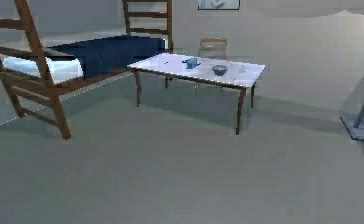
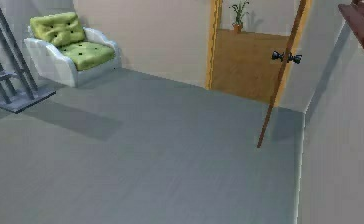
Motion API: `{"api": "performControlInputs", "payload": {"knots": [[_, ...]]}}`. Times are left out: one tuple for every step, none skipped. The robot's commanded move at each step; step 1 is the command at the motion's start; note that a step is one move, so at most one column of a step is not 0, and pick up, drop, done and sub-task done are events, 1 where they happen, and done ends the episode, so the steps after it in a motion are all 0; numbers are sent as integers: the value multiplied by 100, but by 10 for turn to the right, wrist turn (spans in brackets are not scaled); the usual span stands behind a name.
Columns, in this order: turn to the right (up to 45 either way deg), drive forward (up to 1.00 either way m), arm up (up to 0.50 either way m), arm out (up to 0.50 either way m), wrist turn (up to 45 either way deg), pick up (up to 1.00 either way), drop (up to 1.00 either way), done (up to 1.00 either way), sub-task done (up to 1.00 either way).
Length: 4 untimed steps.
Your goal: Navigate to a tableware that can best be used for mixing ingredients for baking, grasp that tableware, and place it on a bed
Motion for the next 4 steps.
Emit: {"api": "performControlInputs", "payload": {"knots": [[270, 0, 0, 0, 0, 0, 0, 0, 0], [0, 25, 0, 0, 0, 0, 0, 0, 0], [-30, 0, 0, 0, 0, 0, 0, 0, 0], [0, 100, 0, 0, 0, 0, 0, 0, 0]]}}
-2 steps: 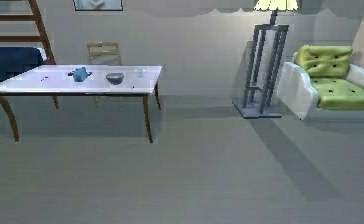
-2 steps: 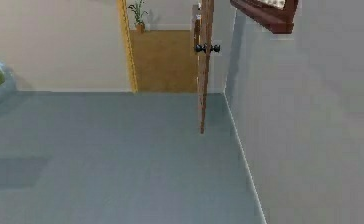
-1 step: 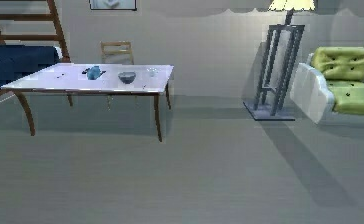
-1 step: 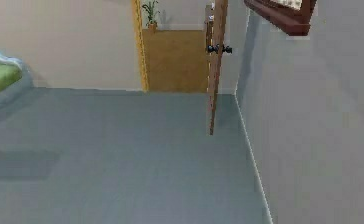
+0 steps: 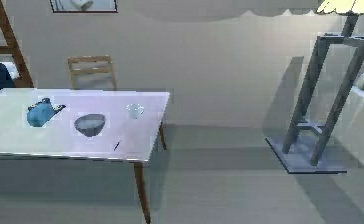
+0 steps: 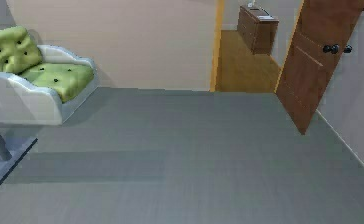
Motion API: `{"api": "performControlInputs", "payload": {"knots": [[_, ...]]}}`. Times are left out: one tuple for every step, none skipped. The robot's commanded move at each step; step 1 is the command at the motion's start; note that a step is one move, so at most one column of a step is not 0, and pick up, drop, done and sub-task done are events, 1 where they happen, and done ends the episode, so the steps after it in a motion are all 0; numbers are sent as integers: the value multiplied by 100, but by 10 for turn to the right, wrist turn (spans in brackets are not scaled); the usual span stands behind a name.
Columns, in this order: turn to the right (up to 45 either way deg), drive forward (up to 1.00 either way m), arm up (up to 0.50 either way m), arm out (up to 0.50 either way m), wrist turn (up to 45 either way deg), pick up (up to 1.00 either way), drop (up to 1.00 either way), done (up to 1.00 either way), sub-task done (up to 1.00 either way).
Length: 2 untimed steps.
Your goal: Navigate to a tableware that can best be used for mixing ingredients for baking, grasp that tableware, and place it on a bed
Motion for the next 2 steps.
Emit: {"api": "performControlInputs", "payload": {"knots": [[0, 35, 0, 0, 0, 0, 0, 0, 0], [-450, 0, 0, 0, 0, 0, 0, 0, 0]]}}
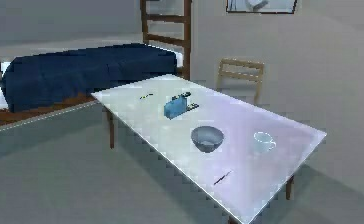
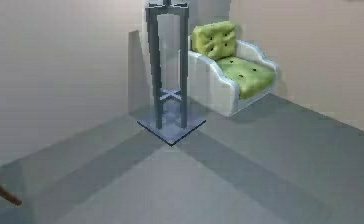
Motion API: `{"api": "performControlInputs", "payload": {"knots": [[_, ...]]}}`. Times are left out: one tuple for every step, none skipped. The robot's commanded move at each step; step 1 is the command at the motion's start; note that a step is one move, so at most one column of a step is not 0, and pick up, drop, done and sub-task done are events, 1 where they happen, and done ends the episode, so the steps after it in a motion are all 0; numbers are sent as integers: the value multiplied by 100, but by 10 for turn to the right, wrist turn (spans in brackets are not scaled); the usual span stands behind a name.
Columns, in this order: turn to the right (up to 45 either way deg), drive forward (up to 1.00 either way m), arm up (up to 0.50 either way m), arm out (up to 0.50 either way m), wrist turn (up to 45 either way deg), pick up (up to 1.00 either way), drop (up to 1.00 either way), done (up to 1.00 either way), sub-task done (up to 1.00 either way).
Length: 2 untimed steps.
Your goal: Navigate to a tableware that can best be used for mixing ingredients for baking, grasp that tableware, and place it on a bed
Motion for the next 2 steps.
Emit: {"api": "performControlInputs", "payload": {"knots": [[-450, 0, 0, 0, 0, 0, 0, 0, 0], [-330, 0, 0, 0, 0, 0, 0, 0, 0]]}}
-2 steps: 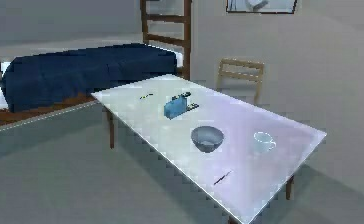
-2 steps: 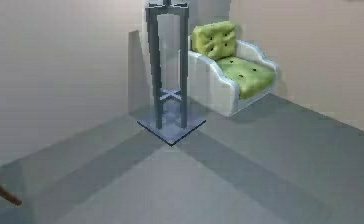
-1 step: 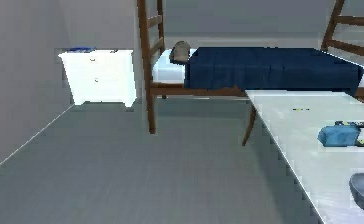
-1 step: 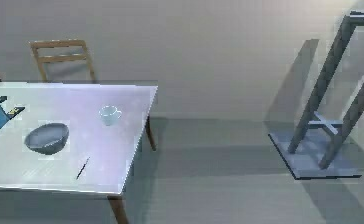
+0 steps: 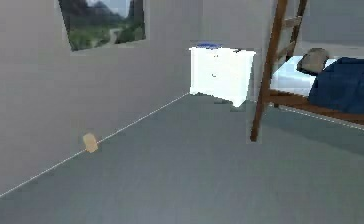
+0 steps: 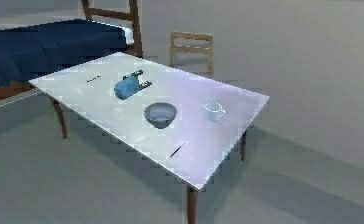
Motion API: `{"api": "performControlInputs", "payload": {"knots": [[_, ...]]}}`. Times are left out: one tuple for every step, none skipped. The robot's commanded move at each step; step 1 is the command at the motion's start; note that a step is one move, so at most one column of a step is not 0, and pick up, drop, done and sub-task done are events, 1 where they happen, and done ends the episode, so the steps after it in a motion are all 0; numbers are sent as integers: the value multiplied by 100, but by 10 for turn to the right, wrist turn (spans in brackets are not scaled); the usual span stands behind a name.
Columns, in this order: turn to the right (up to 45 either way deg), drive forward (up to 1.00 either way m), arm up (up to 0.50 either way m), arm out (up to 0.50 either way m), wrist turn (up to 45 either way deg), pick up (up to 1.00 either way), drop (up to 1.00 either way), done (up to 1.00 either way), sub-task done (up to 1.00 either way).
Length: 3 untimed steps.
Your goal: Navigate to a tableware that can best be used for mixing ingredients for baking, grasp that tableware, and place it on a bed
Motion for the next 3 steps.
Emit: {"api": "performControlInputs", "payload": {"knots": [[450, 0, 0, 0, 0, 0, 0, 0, 0], [450, 0, 0, 0, 0, 0, 0, 0, 0], [60, 0, 0, 0, 0, 0, 0, 0, 0]]}}
